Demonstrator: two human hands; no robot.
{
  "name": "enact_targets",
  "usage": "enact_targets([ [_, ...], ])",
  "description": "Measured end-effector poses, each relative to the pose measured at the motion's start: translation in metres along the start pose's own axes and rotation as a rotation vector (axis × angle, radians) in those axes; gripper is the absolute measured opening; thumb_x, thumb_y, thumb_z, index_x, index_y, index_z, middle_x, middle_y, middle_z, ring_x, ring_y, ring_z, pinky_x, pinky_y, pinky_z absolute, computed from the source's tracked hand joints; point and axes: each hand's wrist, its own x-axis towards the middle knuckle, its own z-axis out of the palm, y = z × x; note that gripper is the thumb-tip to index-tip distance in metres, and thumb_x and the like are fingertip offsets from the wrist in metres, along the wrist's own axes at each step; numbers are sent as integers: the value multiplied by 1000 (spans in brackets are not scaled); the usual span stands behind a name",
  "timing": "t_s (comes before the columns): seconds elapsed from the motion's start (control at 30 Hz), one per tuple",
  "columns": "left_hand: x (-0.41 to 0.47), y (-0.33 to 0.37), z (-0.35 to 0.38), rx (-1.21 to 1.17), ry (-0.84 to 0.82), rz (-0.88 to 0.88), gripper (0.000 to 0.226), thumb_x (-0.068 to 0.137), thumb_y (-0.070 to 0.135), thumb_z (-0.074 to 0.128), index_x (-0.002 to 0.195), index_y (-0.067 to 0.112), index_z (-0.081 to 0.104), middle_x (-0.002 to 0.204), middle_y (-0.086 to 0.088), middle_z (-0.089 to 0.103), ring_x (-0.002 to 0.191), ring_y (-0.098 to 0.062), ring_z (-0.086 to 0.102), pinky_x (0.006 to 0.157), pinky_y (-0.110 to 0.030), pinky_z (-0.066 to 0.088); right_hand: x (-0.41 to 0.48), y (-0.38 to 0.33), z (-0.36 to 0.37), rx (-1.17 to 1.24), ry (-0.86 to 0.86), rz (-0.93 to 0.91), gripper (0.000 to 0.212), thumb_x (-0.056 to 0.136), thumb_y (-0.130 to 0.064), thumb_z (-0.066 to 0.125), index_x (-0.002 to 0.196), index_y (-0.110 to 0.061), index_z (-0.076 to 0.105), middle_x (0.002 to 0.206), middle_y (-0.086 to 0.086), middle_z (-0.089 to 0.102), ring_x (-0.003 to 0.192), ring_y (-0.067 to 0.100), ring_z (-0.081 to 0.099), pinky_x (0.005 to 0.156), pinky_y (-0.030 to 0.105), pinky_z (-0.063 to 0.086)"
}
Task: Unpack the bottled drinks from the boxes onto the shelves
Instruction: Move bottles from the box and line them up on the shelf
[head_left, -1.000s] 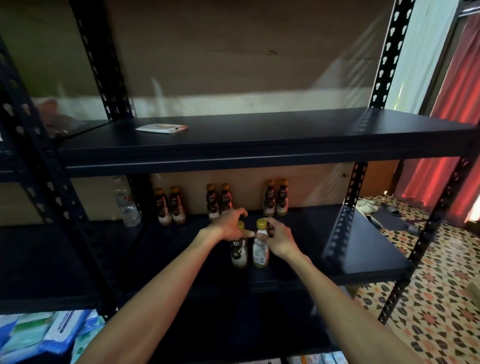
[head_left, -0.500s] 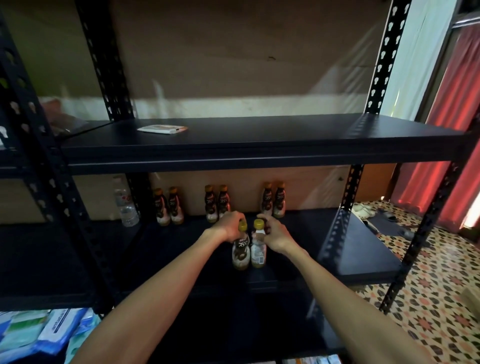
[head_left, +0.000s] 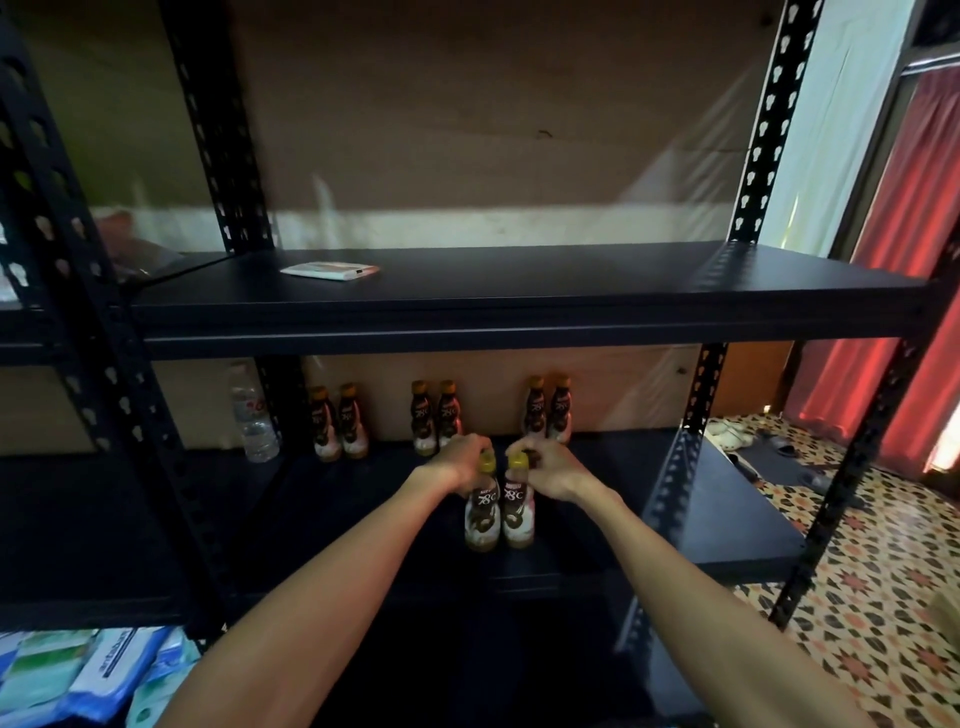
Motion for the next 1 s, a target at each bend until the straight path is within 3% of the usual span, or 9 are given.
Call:
enact_targets([
  [0.07,-1,0,0,5,6,-2,38,84,16,77,117,15,59,114,-11,61,99,-28,65,66,-32,57,1,3,4,-7,59,-35,35,87,-29,79,120,-23,70,118,-5,66,109,12,62,91,20,44],
  [0.2,2,-3,2,1,0,-7,34,85,17,76,115,16,59,112,-9,59,96,-26,64,68,-33,57,6,3,10,14,69,-27,46,89,-22,77,134,-20,65,118,-6,63,110,5,58,88,11,40],
  [0.3,4,-6,5,12,6,7,35,84,19,78,113,16,60,114,-10,62,103,-27,62,81,-35,54,9,3,13,-9,108,-15,46,90,-15,75,134,-22,63,116,-2,67,110,11,63,88,16,45],
  [0.43,6,-8,7,3,19,7,35,84,19,77,114,16,60,117,-9,61,110,-25,60,87,-34,50,7,0,13,-4,159,-20,35,89,-2,64,115,-25,63,94,2,71,94,17,68,83,29,54],
  [0.53,6,-8,8,19,26,13,37,84,21,77,116,16,58,120,-11,60,111,-26,59,87,-33,48,5,0,14,5,181,-21,31,86,-6,68,107,-29,66,98,3,73,94,18,69,84,33,56],
  [0.67,4,-6,8,16,31,15,40,86,20,76,120,17,57,120,-12,58,108,-28,60,78,-31,50,2,2,15,30,217,-39,27,83,-26,83,107,-29,71,104,-2,70,96,14,66,90,31,54],
  [0.87,5,-9,10,20,50,33,32,85,19,76,112,16,59,115,-10,61,105,-25,60,82,-29,45,5,1,10,14,166,-60,24,91,-10,70,110,-25,73,96,-2,69,91,9,63,78,19,45],
  [1.0,3,-8,11,26,72,42,30,85,20,76,109,18,58,113,-9,61,107,-25,59,82,-29,43,6,1,9,15,150,-50,26,94,-7,66,117,-19,69,100,1,68,94,14,64,77,19,44],
])
